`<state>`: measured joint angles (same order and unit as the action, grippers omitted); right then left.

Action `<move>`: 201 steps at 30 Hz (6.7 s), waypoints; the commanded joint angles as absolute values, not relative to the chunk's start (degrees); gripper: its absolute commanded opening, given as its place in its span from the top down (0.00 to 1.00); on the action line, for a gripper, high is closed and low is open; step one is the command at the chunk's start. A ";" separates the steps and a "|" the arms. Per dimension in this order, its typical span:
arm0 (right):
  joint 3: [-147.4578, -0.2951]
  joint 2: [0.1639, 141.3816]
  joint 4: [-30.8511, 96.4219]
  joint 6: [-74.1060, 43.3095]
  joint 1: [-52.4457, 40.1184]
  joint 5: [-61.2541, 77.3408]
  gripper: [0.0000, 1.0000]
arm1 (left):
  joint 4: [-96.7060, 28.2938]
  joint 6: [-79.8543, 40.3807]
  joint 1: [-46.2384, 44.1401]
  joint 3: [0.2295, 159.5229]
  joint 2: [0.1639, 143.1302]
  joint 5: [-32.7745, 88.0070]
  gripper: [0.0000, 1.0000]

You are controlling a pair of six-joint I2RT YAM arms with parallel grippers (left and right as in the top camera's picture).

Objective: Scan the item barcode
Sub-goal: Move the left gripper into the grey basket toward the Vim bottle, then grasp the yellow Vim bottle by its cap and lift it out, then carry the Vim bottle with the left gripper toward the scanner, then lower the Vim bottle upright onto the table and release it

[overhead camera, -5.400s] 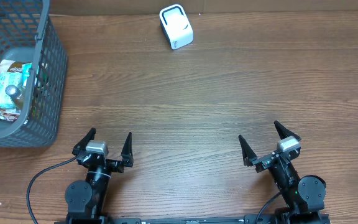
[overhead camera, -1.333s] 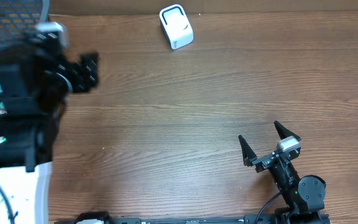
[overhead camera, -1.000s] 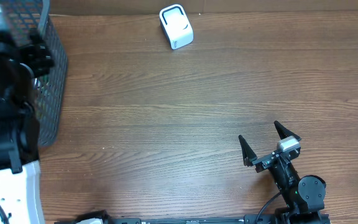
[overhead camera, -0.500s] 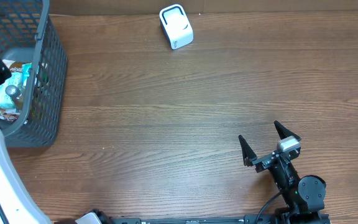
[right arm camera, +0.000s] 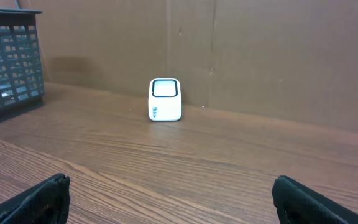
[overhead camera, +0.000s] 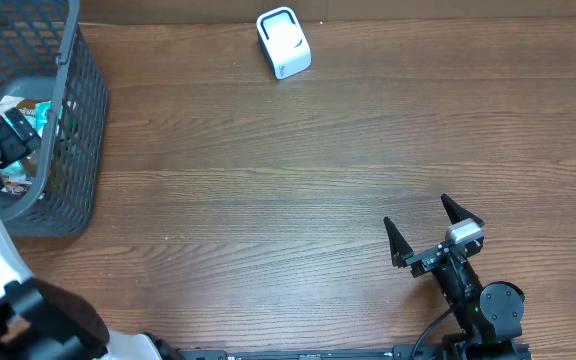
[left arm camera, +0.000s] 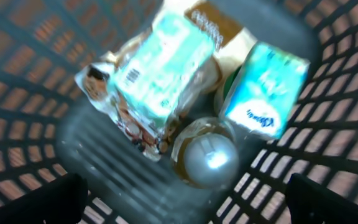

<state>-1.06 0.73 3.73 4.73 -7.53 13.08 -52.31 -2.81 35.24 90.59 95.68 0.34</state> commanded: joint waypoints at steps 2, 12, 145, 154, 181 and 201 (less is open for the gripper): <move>-0.45 0.16 3.55 4.99 -7.31 12.49 0.00 | -53.39 -2.26 35.22 91.18 100.92 1.15 0.00; -0.45 0.16 3.53 4.99 -7.31 12.49 0.00 | -52.36 -1.67 35.22 91.18 106.13 1.32 0.25; -0.45 0.16 3.55 4.99 -7.31 12.49 0.00 | -58.70 -34.94 -50.17 115.85 125.49 -16.51 0.77; -0.45 0.16 3.53 4.99 -7.31 12.49 0.00 | -59.99 -34.96 -50.19 115.48 125.51 -16.45 0.72; -0.45 0.16 3.53 4.99 -7.31 12.49 0.00 | -62.65 -28.23 -50.11 122.10 120.31 -13.50 0.10; -0.45 0.16 3.53 4.99 -7.31 12.49 0.00 | -65.60 -10.26 -48.95 122.61 120.42 -13.45 0.00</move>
